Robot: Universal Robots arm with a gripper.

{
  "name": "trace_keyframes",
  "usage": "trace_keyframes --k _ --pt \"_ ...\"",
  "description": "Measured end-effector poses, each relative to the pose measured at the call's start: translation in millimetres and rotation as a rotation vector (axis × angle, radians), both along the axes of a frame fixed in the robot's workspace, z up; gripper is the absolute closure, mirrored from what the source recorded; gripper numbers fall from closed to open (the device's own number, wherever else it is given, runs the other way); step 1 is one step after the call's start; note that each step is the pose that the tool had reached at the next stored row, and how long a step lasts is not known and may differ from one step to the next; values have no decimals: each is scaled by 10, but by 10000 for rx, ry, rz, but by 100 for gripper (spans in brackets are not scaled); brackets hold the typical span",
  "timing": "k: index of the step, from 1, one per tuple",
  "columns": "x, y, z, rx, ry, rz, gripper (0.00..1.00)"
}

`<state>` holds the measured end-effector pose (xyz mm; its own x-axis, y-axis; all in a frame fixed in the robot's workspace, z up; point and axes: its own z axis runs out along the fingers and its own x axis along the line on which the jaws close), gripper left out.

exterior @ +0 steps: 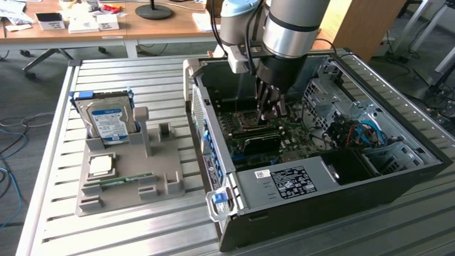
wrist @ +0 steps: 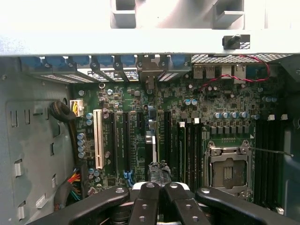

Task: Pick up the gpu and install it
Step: 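Press down on the gpu until it lock into place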

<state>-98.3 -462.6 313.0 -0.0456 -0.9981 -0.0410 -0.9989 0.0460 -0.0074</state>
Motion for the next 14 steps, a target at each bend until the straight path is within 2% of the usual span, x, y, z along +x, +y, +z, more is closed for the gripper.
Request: trace_keyframes --k 11,14 --pt "0 0 -20 -2 1 0 89" --pt "0 -19 -21 0 0 0 89"
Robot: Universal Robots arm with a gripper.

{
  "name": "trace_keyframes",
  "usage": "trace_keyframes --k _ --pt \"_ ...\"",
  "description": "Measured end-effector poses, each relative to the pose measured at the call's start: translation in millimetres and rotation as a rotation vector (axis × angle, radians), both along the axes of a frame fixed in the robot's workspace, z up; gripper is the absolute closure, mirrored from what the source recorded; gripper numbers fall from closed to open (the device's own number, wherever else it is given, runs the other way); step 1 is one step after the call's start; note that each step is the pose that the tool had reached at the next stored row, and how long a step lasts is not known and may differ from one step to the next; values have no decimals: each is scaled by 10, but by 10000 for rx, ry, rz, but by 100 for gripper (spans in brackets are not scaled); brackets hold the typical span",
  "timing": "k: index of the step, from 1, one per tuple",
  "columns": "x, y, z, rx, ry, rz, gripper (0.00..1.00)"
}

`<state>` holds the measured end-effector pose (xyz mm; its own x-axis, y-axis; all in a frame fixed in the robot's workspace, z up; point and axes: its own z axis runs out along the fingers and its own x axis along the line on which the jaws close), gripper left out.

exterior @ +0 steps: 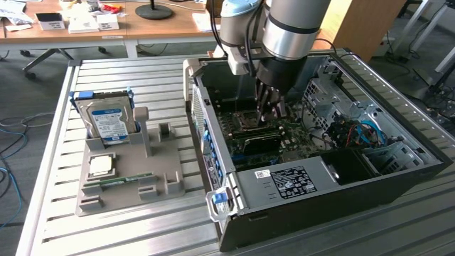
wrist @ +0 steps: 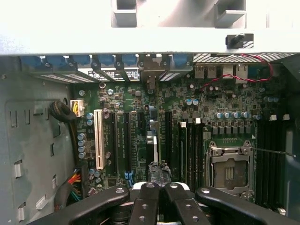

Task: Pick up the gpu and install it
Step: 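Press down on the gpu until it lock into place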

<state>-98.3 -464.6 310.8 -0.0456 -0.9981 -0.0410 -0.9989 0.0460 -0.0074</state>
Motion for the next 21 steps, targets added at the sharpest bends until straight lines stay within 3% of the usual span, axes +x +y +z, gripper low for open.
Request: trace_keyframes --k 7,21 --pt "0 -6 -90 0 0 0 89" --pt "0 -6 -107 -1 0 0 89"
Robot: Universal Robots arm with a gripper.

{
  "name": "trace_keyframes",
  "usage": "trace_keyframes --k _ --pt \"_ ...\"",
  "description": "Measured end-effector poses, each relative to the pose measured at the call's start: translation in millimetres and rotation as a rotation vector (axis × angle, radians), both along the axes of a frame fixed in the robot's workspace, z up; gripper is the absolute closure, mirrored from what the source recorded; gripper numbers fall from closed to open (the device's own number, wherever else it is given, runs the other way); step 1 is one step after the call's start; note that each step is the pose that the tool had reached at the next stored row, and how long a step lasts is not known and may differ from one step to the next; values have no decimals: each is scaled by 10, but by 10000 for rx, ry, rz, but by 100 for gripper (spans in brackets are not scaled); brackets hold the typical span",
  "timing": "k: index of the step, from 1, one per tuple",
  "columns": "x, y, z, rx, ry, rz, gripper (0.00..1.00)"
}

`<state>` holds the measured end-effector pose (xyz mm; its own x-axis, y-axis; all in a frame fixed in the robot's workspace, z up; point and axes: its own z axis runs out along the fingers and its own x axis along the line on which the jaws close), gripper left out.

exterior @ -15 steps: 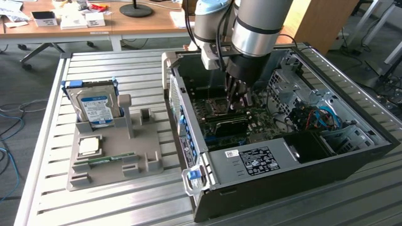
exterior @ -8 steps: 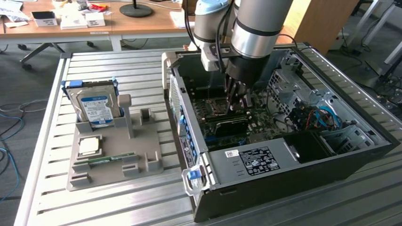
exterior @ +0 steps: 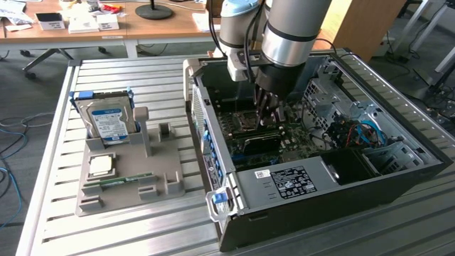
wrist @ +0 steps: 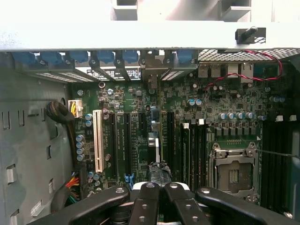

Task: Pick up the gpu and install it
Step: 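Press down on the gpu until it lock into place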

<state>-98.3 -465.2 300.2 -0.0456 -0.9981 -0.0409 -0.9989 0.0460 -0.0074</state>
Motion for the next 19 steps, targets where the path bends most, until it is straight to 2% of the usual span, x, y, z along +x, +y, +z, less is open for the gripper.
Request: trace_keyframes --k 19 --pt "1 2 -71 0 -1 1 89"
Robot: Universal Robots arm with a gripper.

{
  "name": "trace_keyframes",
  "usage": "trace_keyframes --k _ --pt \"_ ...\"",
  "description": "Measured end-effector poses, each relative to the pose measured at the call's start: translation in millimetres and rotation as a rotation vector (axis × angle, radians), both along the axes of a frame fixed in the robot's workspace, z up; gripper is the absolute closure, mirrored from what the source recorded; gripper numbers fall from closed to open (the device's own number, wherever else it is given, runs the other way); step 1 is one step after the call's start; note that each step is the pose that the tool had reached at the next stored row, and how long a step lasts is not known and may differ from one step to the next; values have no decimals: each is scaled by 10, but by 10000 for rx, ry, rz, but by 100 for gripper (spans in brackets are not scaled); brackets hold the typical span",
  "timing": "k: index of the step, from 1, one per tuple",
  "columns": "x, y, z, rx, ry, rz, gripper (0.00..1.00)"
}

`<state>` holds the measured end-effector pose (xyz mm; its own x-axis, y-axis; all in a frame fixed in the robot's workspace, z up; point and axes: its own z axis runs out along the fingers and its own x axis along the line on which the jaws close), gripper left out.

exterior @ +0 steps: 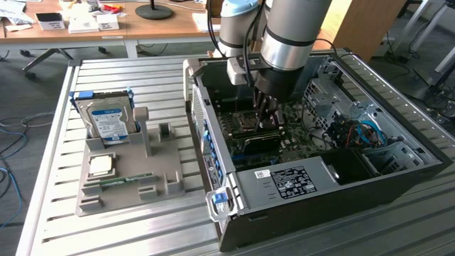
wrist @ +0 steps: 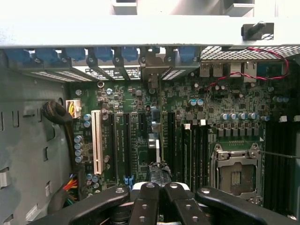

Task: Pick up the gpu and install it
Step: 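Press down on the gpu until it lock into place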

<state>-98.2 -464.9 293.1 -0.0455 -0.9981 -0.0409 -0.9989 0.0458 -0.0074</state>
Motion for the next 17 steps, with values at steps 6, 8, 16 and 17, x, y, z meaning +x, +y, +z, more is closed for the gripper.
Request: trace_keyframes --k 6,8,16,17 --pt "-1 31 -1 0 0 -2 89" --pt "0 43 -7 0 0 -1 89" --pt "-1 53 -85 0 1 -1 89" --pt "-1 53 -92 0 1 -2 89"
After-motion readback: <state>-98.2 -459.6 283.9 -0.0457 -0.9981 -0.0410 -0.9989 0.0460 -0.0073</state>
